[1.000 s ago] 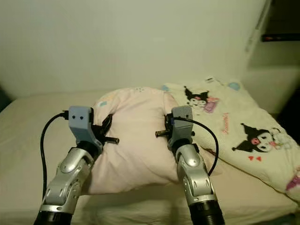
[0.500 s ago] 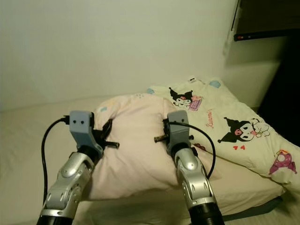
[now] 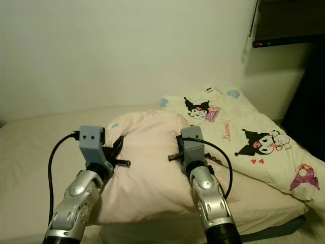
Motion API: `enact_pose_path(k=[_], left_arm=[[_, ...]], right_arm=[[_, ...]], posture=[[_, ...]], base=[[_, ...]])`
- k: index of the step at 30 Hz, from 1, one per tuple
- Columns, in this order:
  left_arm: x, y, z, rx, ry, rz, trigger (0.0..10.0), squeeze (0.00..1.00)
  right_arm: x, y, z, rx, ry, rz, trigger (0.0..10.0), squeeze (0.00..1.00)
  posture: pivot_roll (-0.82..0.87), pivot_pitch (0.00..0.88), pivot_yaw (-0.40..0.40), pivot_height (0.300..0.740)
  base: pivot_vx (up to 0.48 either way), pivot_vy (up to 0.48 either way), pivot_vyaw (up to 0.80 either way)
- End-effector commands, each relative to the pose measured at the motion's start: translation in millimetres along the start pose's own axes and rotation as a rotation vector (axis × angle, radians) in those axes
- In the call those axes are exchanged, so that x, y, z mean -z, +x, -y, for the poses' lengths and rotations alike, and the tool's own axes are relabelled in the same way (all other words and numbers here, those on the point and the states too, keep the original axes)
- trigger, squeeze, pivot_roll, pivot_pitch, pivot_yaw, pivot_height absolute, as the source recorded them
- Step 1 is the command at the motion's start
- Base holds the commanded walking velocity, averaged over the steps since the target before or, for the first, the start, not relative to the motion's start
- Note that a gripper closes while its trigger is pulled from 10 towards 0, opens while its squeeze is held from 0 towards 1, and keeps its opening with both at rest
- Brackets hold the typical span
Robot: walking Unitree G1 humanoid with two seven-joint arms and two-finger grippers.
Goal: Clean up the room
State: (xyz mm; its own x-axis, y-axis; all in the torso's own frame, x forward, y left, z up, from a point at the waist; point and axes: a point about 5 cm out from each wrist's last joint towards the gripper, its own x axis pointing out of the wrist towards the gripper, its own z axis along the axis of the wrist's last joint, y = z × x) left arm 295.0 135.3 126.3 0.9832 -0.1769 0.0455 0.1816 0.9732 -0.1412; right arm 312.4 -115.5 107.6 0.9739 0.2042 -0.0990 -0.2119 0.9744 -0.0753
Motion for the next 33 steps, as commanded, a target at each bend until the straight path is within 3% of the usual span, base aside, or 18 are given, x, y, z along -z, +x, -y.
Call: enact_pose_path(k=[1, 33], left_arm=[[-0.3, -2.1, -6.8, -0.032, 0.007, 0.004, 10.0, 0.0], [1.1, 5.3, 1.2, -0.034, -0.017, 0.013, 10.0, 0.0]], right_arm=[[-1.6, -0.1, 2.1, 0.02, 0.021, 0.014, 10.0, 0.0], [-1.8, -2.7, 5.4, 0.029, 0.032, 0.023, 10.0, 0.0]], posture=[[-0.11, 0.014, 0.026, 0.74], [-0.14, 0.045, 0.016, 0.74]], base=[[0.0, 0.0, 0.0], [0.0, 0.0, 0.0]])
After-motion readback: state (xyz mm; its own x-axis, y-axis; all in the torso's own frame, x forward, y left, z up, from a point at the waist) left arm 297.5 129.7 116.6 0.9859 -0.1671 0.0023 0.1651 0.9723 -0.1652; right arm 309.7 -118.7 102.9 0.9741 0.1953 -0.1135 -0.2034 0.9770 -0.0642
